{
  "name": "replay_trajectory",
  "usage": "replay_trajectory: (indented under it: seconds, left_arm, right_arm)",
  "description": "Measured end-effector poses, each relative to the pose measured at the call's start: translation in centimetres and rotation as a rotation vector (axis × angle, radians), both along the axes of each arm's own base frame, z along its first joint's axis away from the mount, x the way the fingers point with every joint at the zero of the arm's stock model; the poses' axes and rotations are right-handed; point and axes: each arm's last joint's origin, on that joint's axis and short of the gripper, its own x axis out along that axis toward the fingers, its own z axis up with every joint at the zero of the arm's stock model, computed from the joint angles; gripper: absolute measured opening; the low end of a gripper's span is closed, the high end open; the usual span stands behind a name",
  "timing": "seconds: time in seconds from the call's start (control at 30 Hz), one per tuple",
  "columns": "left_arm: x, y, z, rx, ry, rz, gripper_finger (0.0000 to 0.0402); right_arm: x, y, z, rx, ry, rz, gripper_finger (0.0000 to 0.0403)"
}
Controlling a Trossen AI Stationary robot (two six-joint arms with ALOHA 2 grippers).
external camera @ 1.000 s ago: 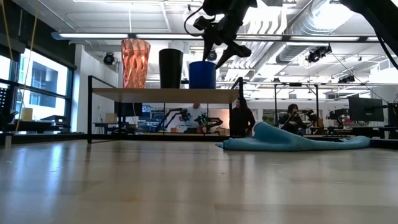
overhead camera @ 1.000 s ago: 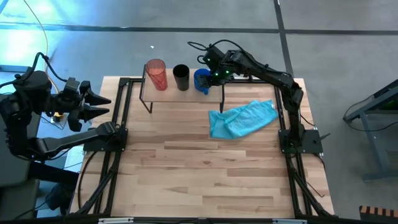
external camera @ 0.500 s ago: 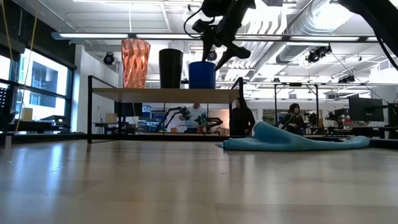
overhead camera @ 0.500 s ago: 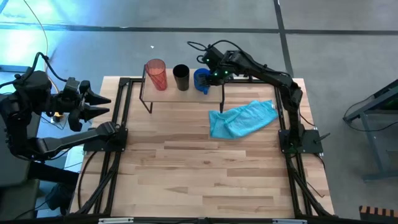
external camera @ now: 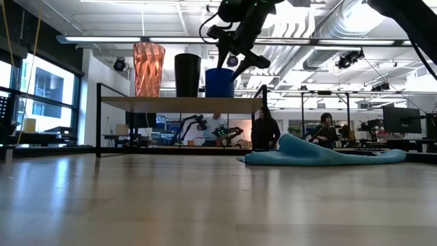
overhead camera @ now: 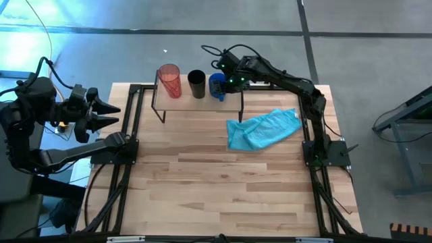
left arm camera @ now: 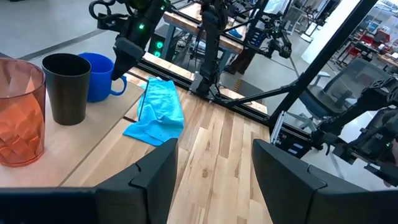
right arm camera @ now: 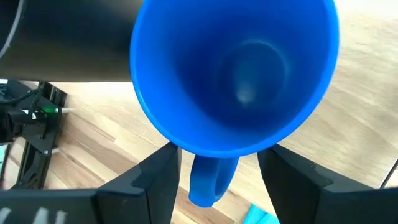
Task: Stack small to large cups/mugs on shelf
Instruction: Put the blue mug on the shelf
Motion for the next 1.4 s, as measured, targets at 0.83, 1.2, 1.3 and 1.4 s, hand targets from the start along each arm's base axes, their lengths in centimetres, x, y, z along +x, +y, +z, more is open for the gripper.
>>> replay_trajectory:
  seconds: [0.83, 1.2, 1.3, 1.4]
  left_arm:
    - [0.00, 0.00, 0.00, 0.000, 0.000, 0.000, 0.0193]
    - [0.00, 0.00, 0.00, 0.000, 0.000, 0.000, 0.0193]
    - [0.00, 0.00, 0.00, 0.000, 0.000, 0.000, 0.0193]
    - [0.00, 0.00, 0.00, -0.001, 0.000, 0.001, 0.0193]
  right_arm:
    - [-0.37, 0.32, -0.26, 0.041, 0.044, -0.011, 0.0198]
    - [-0.17, 0.68, -0.24, 0.048, 0.034, 0.032, 0.0155]
    - [-0.11, 0.71, -0.21, 0.052, 0.028, 0.035, 0.0171]
    - [-0.09, 0.76, -0.22, 0.054, 0.027, 0.033, 0.0189]
